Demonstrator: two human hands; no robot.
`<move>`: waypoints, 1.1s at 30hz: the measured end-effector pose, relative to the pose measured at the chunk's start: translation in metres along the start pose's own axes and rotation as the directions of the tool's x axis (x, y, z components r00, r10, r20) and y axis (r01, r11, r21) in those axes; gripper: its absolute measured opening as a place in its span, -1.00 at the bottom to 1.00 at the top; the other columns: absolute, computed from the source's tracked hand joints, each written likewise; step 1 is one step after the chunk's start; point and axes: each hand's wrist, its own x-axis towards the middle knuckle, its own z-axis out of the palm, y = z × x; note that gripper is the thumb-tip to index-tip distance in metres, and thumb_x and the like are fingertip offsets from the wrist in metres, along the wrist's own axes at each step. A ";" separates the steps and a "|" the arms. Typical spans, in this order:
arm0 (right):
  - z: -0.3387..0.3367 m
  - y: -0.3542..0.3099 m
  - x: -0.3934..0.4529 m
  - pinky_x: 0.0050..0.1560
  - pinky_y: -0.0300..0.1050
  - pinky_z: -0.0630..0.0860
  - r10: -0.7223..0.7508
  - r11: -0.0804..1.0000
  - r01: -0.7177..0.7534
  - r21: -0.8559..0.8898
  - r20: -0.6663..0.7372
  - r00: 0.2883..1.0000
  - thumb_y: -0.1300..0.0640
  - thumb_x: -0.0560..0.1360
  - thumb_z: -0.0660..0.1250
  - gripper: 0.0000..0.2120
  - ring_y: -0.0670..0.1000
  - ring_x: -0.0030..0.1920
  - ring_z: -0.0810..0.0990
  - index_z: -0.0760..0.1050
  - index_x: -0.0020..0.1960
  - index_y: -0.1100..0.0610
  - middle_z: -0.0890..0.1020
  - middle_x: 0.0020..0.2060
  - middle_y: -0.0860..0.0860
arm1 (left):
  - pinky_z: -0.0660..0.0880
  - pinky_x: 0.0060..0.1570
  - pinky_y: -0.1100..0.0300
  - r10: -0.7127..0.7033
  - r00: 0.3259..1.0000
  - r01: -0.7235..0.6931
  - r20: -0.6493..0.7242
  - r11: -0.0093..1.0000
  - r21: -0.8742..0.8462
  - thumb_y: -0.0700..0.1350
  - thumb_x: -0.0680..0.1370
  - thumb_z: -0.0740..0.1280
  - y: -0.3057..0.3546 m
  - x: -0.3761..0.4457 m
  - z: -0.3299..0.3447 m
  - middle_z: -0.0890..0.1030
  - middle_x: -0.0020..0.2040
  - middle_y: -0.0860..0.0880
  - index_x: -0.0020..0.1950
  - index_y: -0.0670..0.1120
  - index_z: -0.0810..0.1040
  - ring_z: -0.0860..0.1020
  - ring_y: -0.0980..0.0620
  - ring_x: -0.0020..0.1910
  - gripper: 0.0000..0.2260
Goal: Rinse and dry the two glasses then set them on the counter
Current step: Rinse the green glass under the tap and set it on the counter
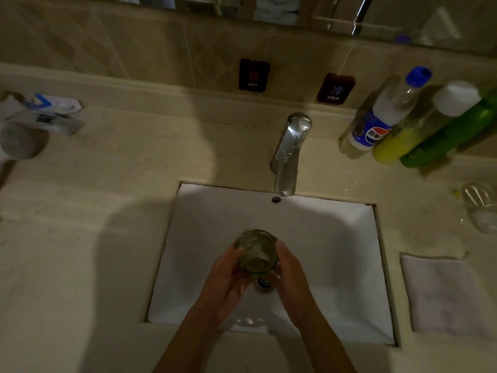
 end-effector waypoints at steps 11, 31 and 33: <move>0.002 0.017 0.001 0.17 0.17 0.56 0.061 0.996 -0.057 0.074 -0.050 0.997 -0.08 0.62 0.16 -0.59 0.21 0.18 0.61 0.53 0.30 0.14 0.63 0.18 0.18 | 0.46 0.38 -0.18 -0.003 0.999 -0.004 0.047 0.989 0.149 -0.05 0.50 0.37 0.004 -0.011 -0.004 0.69 0.22 -0.16 0.31 -0.08 0.62 0.62 -0.19 0.27 -0.61; -0.022 0.037 0.010 0.10 0.04 0.62 -0.241 0.956 0.274 -0.105 0.256 0.936 0.17 0.28 0.61 -0.23 0.04 0.20 0.61 0.35 0.38 -0.08 0.61 0.20 0.00 | 0.54 0.27 -0.19 0.024 0.999 -0.029 0.030 0.985 0.171 0.01 0.66 0.23 0.008 -0.017 0.010 0.69 0.21 -0.15 0.32 -0.07 0.61 0.66 -0.19 0.20 -0.69; -0.021 0.038 0.009 0.10 0.02 0.63 -0.273 0.945 0.299 -0.132 0.183 0.944 0.11 0.16 0.64 -0.17 -0.03 0.18 0.62 0.37 0.35 -0.08 0.62 0.17 -0.07 | 0.54 0.28 -0.20 0.009 0.999 -0.017 0.043 0.981 0.191 0.02 0.69 0.18 0.001 -0.019 0.015 0.68 0.23 -0.16 0.36 -0.10 0.58 0.66 -0.18 0.21 -0.65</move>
